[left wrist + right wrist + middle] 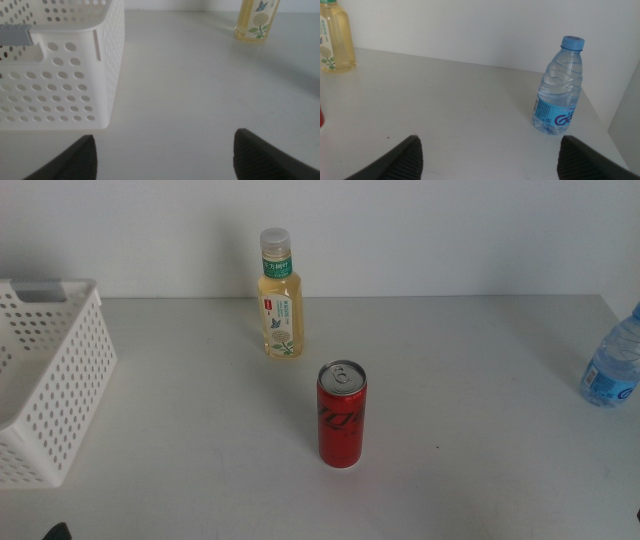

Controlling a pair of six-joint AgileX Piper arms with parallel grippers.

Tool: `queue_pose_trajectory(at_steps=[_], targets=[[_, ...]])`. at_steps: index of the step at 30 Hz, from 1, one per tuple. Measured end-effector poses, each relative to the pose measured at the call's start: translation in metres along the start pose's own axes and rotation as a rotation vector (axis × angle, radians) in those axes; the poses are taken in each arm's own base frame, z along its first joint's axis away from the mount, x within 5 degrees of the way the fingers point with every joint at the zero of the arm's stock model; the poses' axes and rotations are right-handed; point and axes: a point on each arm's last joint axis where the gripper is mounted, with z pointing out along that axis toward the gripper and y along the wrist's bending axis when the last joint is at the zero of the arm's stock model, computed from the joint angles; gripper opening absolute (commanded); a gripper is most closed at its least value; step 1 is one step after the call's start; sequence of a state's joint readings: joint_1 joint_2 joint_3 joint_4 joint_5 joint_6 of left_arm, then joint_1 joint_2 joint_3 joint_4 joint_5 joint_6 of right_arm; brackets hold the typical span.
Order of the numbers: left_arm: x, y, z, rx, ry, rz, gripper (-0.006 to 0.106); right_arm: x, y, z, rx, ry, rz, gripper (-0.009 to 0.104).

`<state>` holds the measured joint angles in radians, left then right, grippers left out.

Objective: Use arms to grab the bottles and put them into the dustbin to the left of the table.

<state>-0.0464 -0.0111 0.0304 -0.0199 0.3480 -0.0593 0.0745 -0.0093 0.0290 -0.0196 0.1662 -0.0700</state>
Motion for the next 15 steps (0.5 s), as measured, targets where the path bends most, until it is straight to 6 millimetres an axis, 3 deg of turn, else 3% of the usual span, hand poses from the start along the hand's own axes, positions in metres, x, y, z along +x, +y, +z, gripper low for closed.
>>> queue_pose_trajectory(at_steps=[7,15], targets=[[-0.005,-0.01,0.009,0.143,0.03,0.043,0.093,0.0,0.0,0.0,0.0,0.0,0.0,0.094],[-0.01,-0.037,0.032,0.374,0.066,0.119,0.093,0.0,0.0,0.0,0.0,0.0,0.0,0.094]])
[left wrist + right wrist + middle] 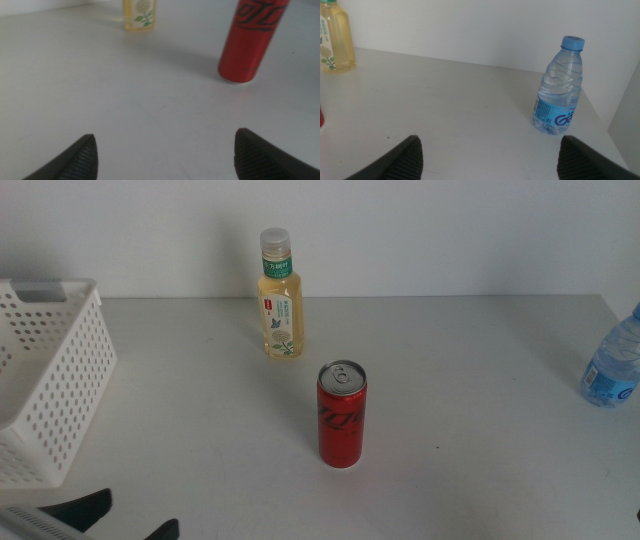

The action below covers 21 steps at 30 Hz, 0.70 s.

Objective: Use arms to grab the bottles and put them into the dustbin to the left of the table.

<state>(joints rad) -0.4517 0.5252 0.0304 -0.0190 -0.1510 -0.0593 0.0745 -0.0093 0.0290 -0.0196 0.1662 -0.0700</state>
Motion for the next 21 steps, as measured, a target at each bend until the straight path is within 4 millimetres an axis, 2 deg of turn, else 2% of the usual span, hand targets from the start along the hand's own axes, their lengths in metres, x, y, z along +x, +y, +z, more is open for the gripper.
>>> queue_pose_trajectory(at_steps=[8,21], targets=[[-0.005,-0.028,0.029,0.211,-0.065,0.082,0.093,0.0,0.0,0.0,0.0,0.0,0.0,0.094],[0.006,-0.036,0.065,0.209,-0.107,0.083,0.093,0.0,0.0,0.0,0.0,0.0,0.0,0.094]])
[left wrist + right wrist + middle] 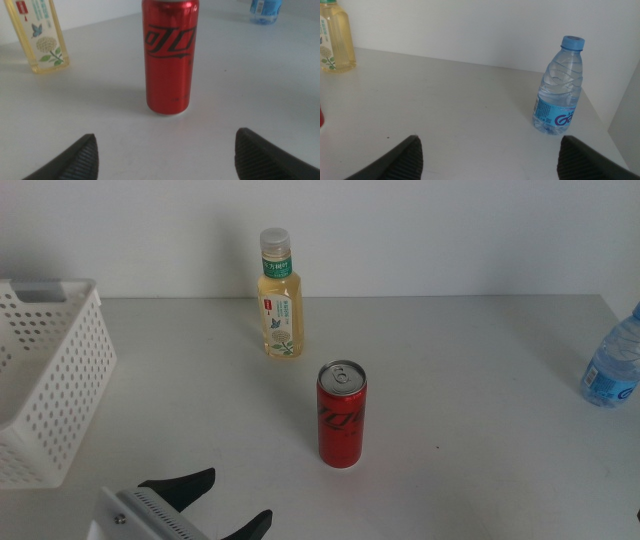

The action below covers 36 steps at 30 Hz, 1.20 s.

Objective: Use arms to grab the bottles and put them into the dustbin to the left of the table.

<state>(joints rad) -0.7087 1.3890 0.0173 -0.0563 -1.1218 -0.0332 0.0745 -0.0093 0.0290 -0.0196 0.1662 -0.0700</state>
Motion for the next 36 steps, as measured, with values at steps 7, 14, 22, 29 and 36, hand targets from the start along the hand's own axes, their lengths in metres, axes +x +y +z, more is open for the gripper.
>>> queue_pose_trajectory(at_steps=[7,14,22,29,36], targets=[[0.01,0.001,0.004,-0.013,0.064,-0.035,0.093,0.0,0.0,0.0,0.0,0.0,0.0,0.094],[0.007,0.002,0.009,-0.022,0.046,-0.043,0.093,0.0,0.0,0.0,0.0,0.0,0.0,0.094],[-0.008,-0.001,0.052,-0.017,-0.011,-0.046,0.093,0.0,0.0,0.0,0.0,0.0,0.0,0.094],[-0.008,-0.003,0.089,-0.017,-0.012,-0.052,0.093,0.0,0.0,0.0,0.0,0.0,0.0,0.094],[-0.007,-0.005,0.121,-0.009,-0.023,-0.079,0.093,0.0,0.0,0.0,0.0,0.0,0.0,0.094]])
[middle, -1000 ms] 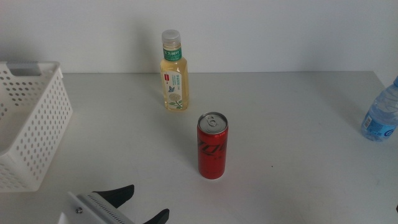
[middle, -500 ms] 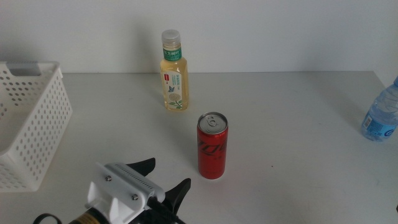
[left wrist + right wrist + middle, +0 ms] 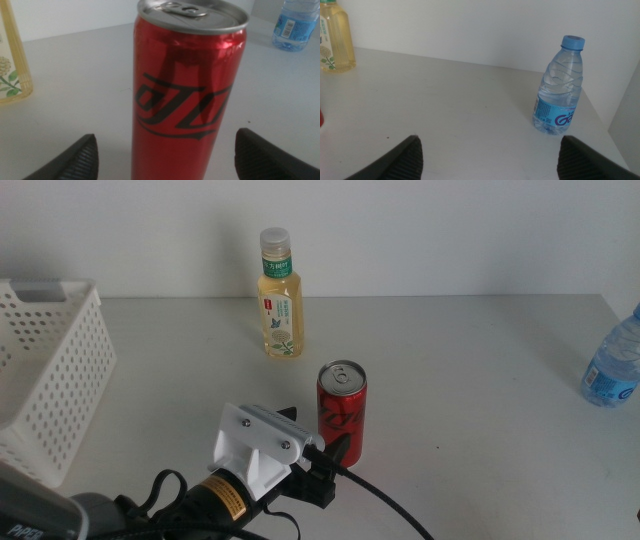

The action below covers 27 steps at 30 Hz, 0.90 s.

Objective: Use arms to grab the bottles and put them into the dustbin to the left of the table.

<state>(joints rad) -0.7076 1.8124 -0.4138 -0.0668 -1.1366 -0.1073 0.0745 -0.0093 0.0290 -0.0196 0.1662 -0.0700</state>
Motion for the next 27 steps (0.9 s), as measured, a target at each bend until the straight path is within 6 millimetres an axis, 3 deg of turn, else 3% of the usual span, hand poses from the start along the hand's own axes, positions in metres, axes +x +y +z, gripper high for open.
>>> queue_pose_trajectory(at_steps=[11,23,27], targets=[[0.001,-0.006,0.042,0.048,-0.035,0.009,0.093,0.0,0.0,0.0,0.0,0.0,0.0,0.094],[0.008,-0.008,0.068,0.056,-0.043,0.011,0.093,0.0,0.0,0.0,0.0,0.0,0.0,0.094],[0.007,-0.008,0.07,0.057,-0.051,0.01,0.085,0.0,0.0,0.0,0.0,0.0,0.0,0.094]])
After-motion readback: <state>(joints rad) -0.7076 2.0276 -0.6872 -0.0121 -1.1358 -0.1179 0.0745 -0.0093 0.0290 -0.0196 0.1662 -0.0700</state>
